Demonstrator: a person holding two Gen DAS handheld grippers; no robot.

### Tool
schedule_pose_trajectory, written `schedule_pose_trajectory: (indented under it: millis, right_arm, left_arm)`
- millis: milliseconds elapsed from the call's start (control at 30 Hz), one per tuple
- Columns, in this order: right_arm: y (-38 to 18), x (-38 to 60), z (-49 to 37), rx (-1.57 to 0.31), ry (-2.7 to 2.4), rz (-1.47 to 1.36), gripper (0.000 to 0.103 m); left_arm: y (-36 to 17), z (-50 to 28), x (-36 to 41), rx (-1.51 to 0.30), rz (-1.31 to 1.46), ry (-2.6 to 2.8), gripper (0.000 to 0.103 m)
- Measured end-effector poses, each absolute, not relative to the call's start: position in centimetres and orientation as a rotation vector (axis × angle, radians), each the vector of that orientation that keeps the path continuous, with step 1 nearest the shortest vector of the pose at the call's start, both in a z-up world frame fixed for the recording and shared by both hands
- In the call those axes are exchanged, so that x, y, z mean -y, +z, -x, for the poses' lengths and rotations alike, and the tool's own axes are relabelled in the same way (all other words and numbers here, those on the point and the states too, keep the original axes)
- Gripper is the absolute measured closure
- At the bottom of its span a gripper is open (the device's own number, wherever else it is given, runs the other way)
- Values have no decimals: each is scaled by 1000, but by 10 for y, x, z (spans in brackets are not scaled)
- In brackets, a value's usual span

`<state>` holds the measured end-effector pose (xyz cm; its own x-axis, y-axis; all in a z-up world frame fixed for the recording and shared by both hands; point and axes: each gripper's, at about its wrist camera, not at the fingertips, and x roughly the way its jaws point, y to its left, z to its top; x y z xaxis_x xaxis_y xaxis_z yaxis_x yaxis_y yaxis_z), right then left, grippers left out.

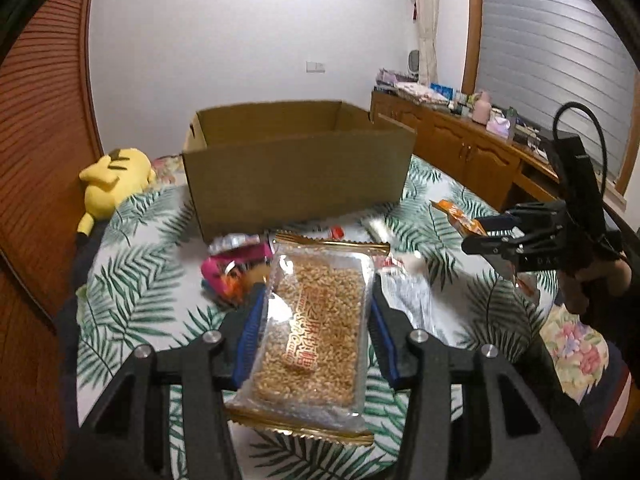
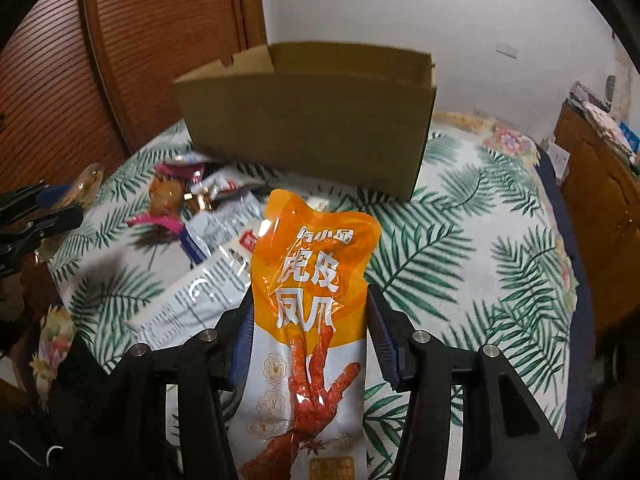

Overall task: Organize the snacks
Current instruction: 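Close the left tool on the sesame bar pack while the right tool grips the orange pouch, then carry both packs over the cardboard box and open both tools to drop them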

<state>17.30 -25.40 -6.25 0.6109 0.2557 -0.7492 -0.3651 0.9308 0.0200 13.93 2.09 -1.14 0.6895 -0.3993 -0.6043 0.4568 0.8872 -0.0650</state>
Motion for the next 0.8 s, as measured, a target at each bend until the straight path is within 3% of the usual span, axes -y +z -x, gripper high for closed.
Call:
schedule_pose_trajectory:
  millis: [400,800]
  right_arm:
    - [16,243,-194,-689,379,177,52]
    - [63,228,-278,-617,402,189,52]
  left_arm:
    - [55,-186,-20,-530,-67,-446,56]
    - [113,-269,-9,-475,-89,-429,56]
